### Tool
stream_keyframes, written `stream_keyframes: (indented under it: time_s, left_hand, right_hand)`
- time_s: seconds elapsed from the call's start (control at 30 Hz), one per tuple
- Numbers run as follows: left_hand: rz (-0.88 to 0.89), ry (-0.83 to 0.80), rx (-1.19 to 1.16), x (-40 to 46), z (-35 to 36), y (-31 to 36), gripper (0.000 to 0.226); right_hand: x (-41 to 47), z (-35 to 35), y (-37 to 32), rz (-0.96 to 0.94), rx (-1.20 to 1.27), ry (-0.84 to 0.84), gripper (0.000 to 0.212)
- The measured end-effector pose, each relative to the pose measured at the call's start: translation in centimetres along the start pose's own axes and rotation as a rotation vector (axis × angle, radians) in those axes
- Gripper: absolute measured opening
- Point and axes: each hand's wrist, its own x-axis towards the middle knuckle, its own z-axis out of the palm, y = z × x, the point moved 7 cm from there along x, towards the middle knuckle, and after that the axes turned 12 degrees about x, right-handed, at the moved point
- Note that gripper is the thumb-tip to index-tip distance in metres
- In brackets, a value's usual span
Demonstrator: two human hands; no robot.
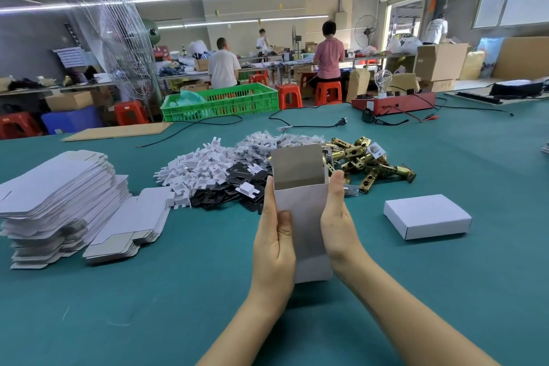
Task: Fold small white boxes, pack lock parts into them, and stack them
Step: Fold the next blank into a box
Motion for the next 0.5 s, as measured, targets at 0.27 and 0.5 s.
stream_keyframes:
  time_s: [0.27,0.5]
  left_hand:
    - [0.031,0.013,-0.021,-0.2,0.0,1.0,0.044]
    - [-0.028,0.046,-0.026,0.2,-0.6,1.9,0.023]
  right_hand:
    - [-0.5,0.5,-0.2,0.103,0.054,-0.039,0.078]
    - [-0.7,0.7,-0.4,0.105,0.085,-0.052,0.057]
